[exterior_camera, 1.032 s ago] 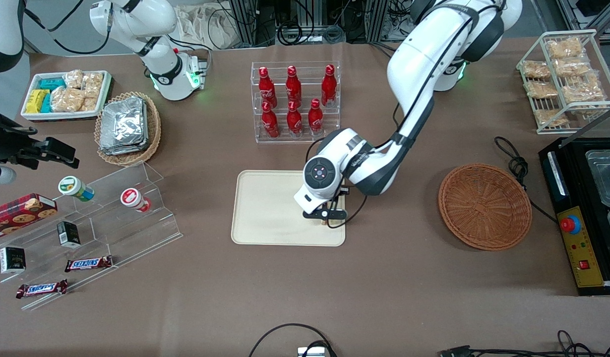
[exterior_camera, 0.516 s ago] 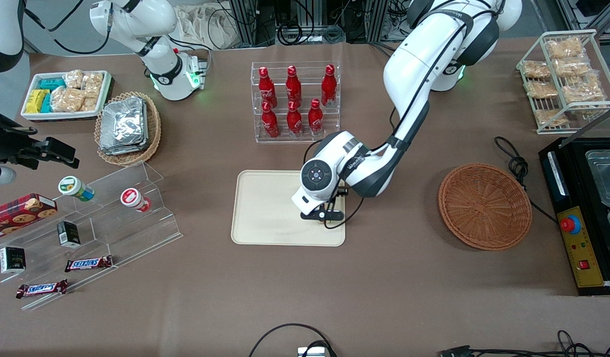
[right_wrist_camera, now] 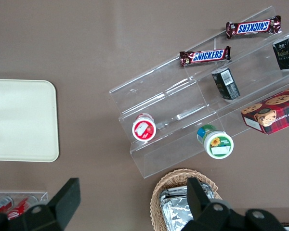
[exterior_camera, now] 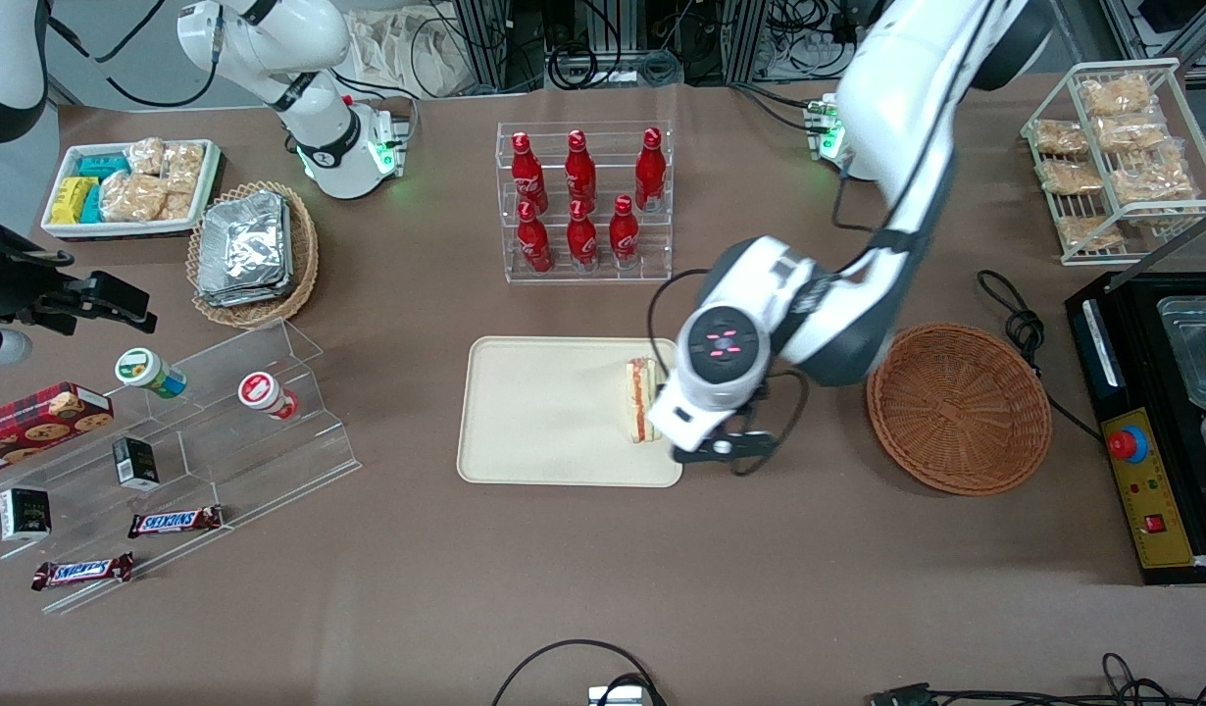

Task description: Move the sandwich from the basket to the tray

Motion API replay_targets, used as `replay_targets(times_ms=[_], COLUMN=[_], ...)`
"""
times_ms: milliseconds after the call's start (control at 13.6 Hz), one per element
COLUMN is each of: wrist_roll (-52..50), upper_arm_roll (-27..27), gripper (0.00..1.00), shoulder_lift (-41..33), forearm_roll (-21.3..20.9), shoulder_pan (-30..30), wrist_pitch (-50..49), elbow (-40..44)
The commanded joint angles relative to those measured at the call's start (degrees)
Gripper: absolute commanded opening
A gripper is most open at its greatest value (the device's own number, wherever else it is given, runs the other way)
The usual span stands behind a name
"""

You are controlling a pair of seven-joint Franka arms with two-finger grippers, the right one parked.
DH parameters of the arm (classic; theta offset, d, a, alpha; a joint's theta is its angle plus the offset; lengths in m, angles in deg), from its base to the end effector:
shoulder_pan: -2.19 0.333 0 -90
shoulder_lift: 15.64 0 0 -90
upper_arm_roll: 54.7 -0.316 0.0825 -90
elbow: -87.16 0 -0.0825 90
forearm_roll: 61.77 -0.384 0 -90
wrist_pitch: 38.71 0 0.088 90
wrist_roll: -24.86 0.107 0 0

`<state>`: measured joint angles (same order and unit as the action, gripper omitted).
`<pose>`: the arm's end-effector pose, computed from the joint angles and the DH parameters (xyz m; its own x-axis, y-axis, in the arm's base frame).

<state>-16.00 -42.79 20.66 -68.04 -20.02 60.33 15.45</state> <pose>0.6153 -0.3629 0.3854 0.9846 0.1267 -0.1202 0.1176 -0.9898 -0.0802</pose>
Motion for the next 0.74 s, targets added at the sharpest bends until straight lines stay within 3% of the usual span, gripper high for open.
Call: replay_targets(times_ms=[0, 221, 295, 663], wrist_roll=[-0.10, 0.60, 3.48, 19.30], upper_arm_roll=[0.57, 1.27, 3.10, 0.40], gripper=[1.00, 1.00, 1.00, 1.00], shoulder_lift=[-9.37, -16.67, -19.83, -26.89], forearm_roll=[0.82, 1.26, 4.48, 5.31], shoulder_pan=[4.44, 12.15, 16.11, 19.40], wrist_pitch=[0.01, 0.71, 1.84, -2.52], elbow=[-7.90, -16.42, -19.15, -25.33])
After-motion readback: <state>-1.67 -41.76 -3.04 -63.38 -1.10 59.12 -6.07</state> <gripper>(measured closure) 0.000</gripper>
